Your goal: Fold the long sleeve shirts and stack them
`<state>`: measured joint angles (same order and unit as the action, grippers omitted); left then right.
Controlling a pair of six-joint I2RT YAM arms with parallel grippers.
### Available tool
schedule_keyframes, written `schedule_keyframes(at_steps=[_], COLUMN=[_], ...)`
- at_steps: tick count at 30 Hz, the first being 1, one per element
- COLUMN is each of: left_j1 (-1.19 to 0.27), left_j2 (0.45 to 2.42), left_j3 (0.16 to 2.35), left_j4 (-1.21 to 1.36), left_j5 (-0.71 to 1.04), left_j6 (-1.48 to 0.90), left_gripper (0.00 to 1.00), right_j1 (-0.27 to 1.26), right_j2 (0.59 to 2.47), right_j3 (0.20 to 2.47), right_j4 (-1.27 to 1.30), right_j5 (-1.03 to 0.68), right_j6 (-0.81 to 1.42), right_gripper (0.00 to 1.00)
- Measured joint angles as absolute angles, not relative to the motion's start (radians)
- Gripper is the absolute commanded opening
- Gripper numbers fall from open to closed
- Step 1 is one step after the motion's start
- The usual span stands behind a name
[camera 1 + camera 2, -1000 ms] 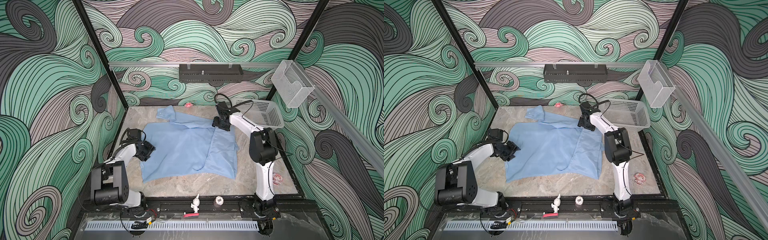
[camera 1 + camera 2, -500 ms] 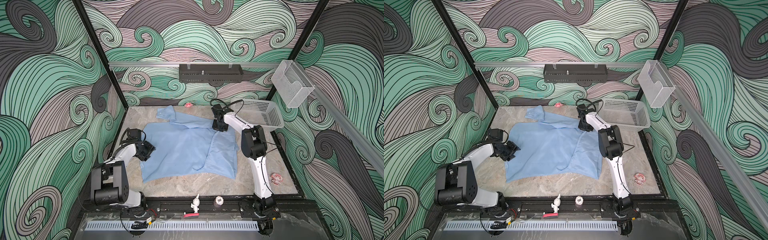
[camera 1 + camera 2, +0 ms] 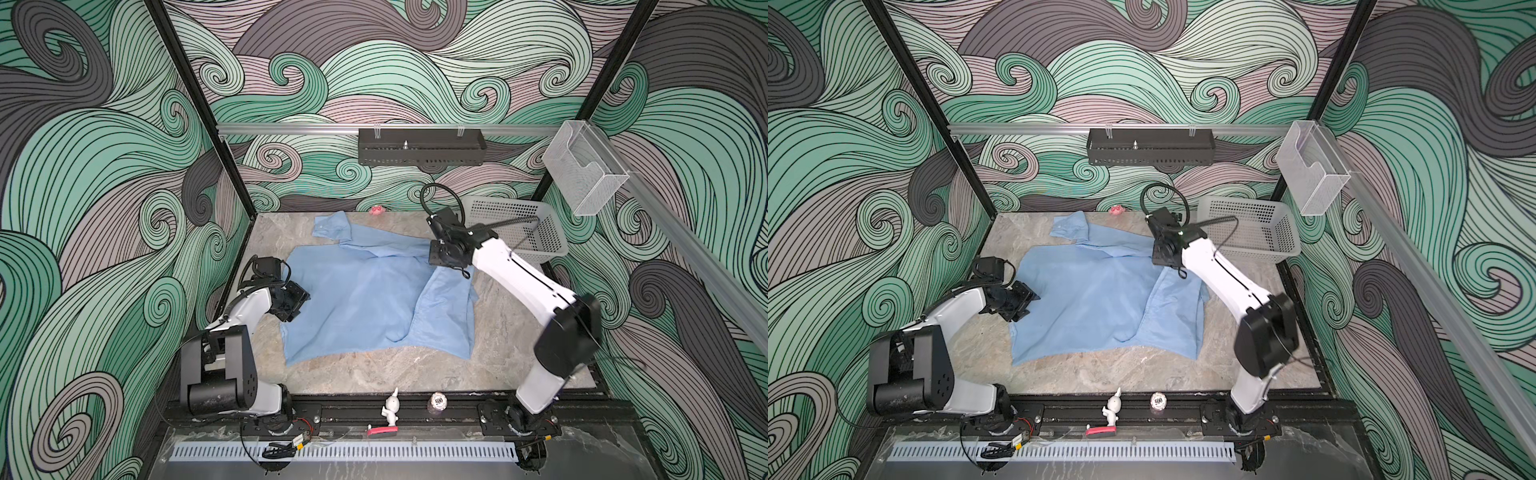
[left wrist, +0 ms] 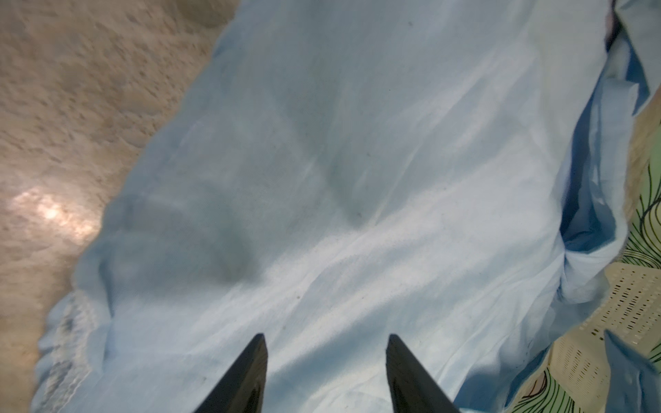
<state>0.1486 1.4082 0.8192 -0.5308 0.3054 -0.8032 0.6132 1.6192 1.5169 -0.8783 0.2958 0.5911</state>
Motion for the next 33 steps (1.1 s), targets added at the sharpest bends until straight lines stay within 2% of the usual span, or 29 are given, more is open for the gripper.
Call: schedule_keyframes(at_steps=[5,8,14,18,20,21,22,23,24,27,29,31,33], left_j1=[0.161,0.163,0.168,0.175,0.181,0.185,0.190,0.194,0.198,0.208,0.213,0.215,0.215], left_j2=[1.357,1.332,1.277,1.246,1.232,1.225,1.219,1.212,1.206,1.200,1.201,1.203,1.221], left_j3=[0.834,0.837,0.837,0.837,0.837,0.837,0.837,0.837,0.837,0.837,0.837,0.837,0.837], left_j4=[-0.550,-0.562,-0.588,-0.607,-0.621,-0.627,-0.632,-0.636,-0.639,-0.644,-0.644,-0.643,-0.638], left_j5=[0.313,0.320,0.327,0.327,0.326,0.326,0.326,0.326,0.324,0.322,0.322,0.323,0.327], left_j6=[-0.797,-0.794,-0.794,-0.788,-0.785,-0.782,-0.780,-0.777,-0.775,-0.769,-0.767,-0.766,-0.767], left_gripper=[0.56,0.56,0.56,0.56,0.56,0.56,0.56,0.56,0.56,0.56,0.57,0.56,0.56], right_j1=[0.898,1.078,1.397,1.532,1.560,1.567,1.568,1.568,1.567,1.566,1.562,1.537,1.448], right_j2=[1.342,1.287,1.323,1.409,1.441,1.454,1.461,1.468,1.473,1.473,1.459,1.416,1.338], right_j3=[1.229,1.118,1.052,1.114,1.148,1.164,1.173,1.179,1.183,1.183,1.178,1.157,1.121], right_j4=[-0.867,-0.839,-0.702,-0.633,-0.599,-0.581,-0.567,-0.555,-0.545,-0.543,-0.549,-0.565,-0.591], right_j5=[0.303,0.295,0.273,0.231,0.212,0.204,0.198,0.197,0.194,0.204,0.231,0.256,0.274], right_j6=[0.645,0.656,0.564,0.461,0.429,0.418,0.410,0.403,0.399,0.395,0.400,0.414,0.455], right_gripper=[0.01,0.00,0.00,0.00,0.03,0.07,0.20,0.42,0.56,0.77,0.80,0.79,0.75])
